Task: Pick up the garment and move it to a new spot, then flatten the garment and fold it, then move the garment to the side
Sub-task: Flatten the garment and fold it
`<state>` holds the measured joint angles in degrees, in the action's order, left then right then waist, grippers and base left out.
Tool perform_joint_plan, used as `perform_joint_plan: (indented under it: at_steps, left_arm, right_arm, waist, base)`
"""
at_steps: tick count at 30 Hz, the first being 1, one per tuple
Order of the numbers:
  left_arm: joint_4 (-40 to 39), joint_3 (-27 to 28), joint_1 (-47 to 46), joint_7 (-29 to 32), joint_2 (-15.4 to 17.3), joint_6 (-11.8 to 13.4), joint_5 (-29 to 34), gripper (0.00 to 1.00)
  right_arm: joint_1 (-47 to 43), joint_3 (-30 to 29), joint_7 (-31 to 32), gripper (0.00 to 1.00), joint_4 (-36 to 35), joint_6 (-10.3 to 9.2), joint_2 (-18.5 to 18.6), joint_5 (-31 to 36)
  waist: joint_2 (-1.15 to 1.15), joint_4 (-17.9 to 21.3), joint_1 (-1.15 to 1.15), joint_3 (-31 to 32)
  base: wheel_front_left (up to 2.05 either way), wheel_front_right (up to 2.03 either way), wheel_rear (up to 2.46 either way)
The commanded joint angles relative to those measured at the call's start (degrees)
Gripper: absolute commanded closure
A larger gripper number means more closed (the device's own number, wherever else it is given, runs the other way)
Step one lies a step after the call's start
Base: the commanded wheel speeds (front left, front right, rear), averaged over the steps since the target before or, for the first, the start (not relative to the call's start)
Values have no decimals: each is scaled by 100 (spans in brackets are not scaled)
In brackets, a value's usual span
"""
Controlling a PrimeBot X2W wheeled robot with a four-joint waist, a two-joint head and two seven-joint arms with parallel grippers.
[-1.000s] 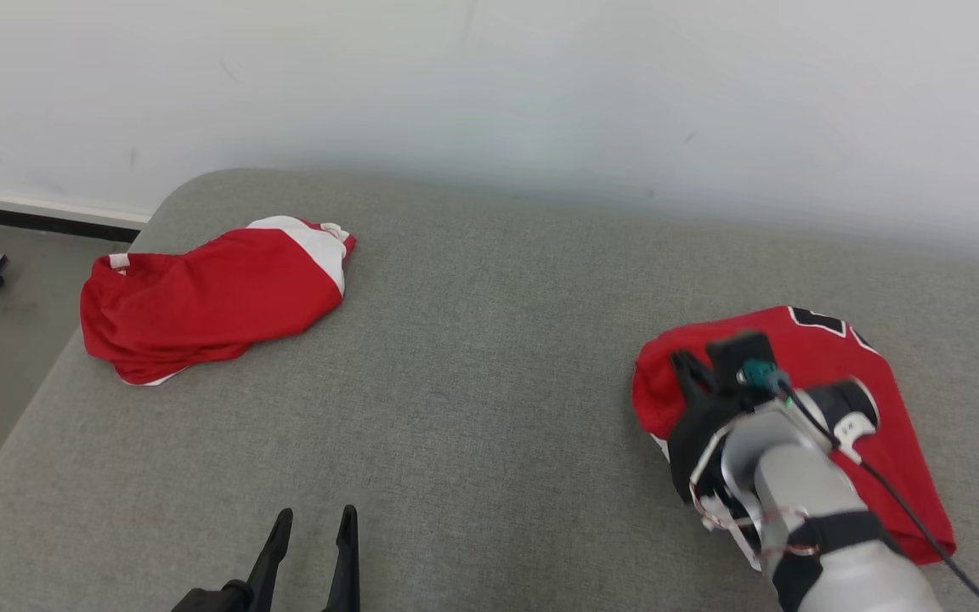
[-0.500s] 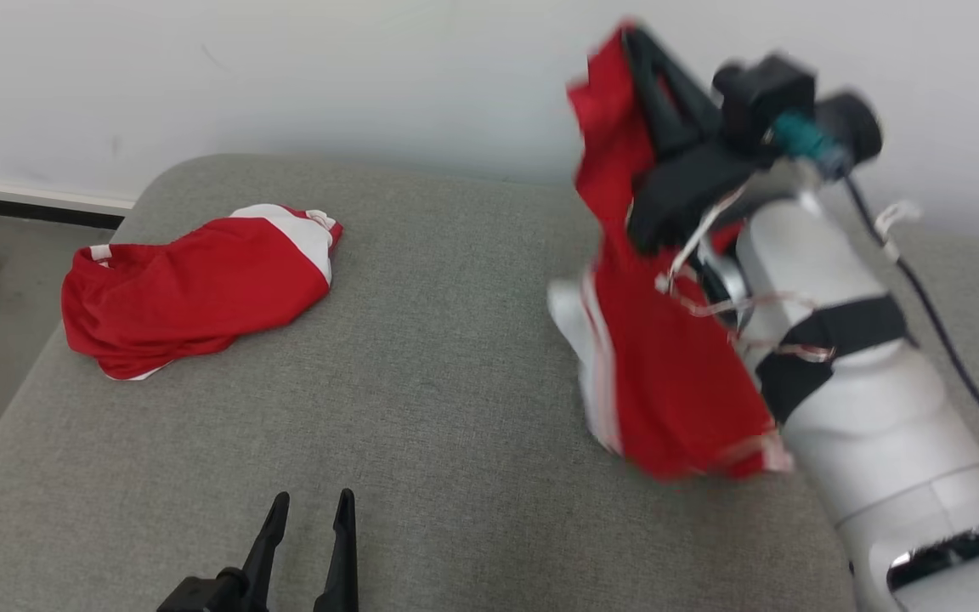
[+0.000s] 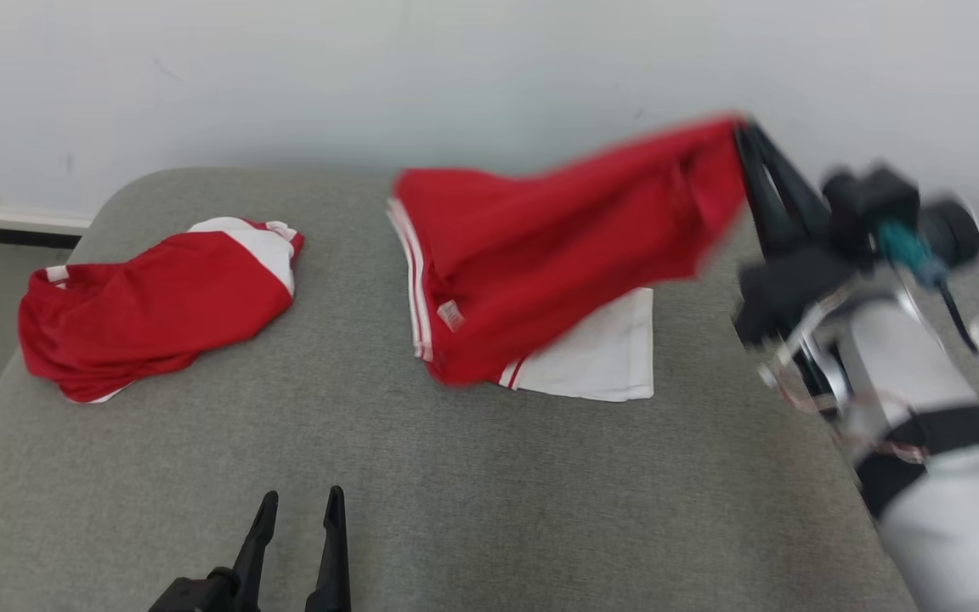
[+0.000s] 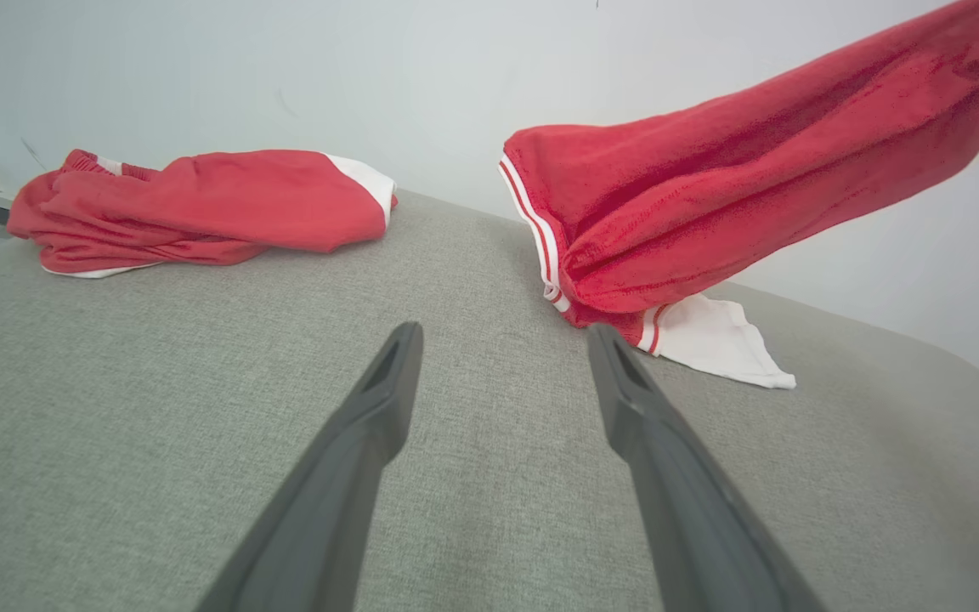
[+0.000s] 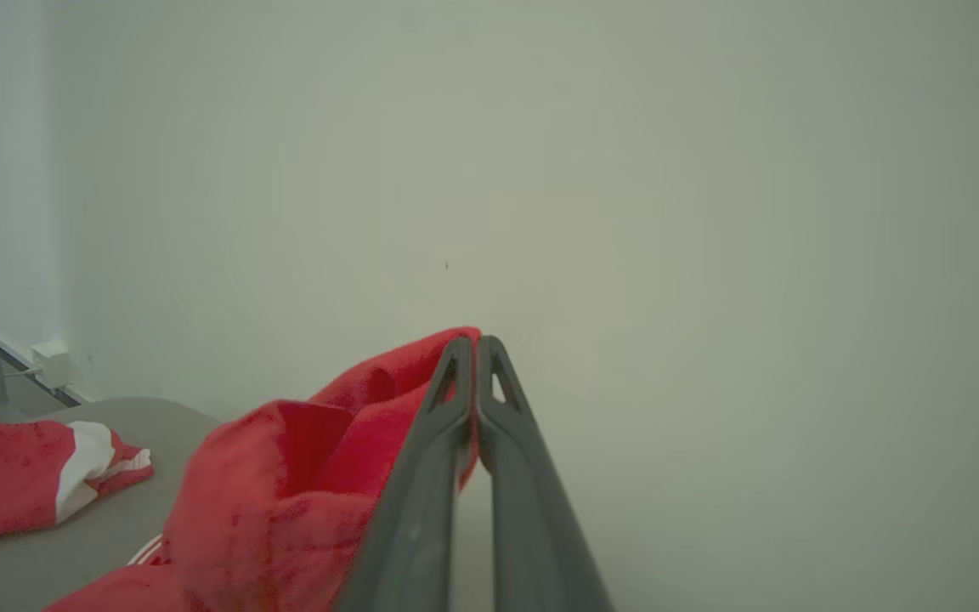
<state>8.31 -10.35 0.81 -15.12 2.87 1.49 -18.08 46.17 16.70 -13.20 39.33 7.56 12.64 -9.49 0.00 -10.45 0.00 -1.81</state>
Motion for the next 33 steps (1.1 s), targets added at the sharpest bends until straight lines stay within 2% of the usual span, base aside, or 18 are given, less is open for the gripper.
perform_joint_plan:
  at_steps: [1, 5, 9, 12, 13, 15, 16, 17, 18, 24, 33]
  left_arm:
    - [-23, 14, 63, -5, 2, 1, 11, 0]
    - [-10, 73, 71, -5, 2, -28, 40, 0]
    - [14, 93, 92, -5, 2, -36, 52, 0]
    - [41, 92, 102, -5, 2, -58, 63, 0]
    - [41, 92, 102, -5, 2, -58, 63, 0]
    - [61, 89, 104, -5, 2, -79, 73, 0]
    - [71, 89, 107, -5, 3, -80, 79, 0]
    - [76, 91, 111, -5, 2, -83, 83, 0]
    - [83, 93, 111, -5, 3, -92, 93, 0]
    - [144, 135, 163, -5, 3, -148, 133, 0]
    - [234, 244, 291, -5, 2, -247, 209, 0]
  right_arm:
    - [-327, -10, 101, 100, -84, -14, 192, -31]
    - [-1340, -273, 482, 100, -424, -14, 679, -88]
    - [-2333, -973, 997, 100, -695, -14, 882, 20]
    - [-2925, -1534, 1347, 100, -838, -14, 830, 225]
    - [-2925, -1534, 1347, 100, -838, -14, 830, 225]
    - [-3256, -1915, 1593, 100, -903, -14, 684, 406]
    - [-3393, -2035, 1669, 84, -973, -14, 611, 522]
    - [-3483, -2150, 1722, 15, -1060, -14, 511, 580]
    - [-3580, -2231, 1760, 0, -1161, -14, 439, 664]
    - [-4008, -2405, 1625, 0, -1837, -14, -41, 955]
    - [-4549, -2019, 297, 0, -2547, -15, -571, 977]
  waist:
    - [0, 99, 0, 35]
    - [0, 239, 0, 79]
    - [0, 365, 0, 142]
    - [0, 438, 0, 171]
    - [0, 438, 0, 171]
    - [0, 482, 0, 194]
    - [0, 497, 0, 210]
    - [0, 509, 0, 219]
    - [0, 519, 0, 227]
    - [0, 581, 0, 323]
    - [0, 642, 0, 551]
  base:
    - [0, 0, 0]
    - [0, 0, 0]
    - [0, 0, 0]
    - [0, 0, 0]
    - [0, 0, 0]
    - [0, 0, 0]
    - [0, 0, 0]
    - [0, 0, 0]
    - [0, 0, 0]
    - [0, 0, 0]
    - [0, 0, 0]
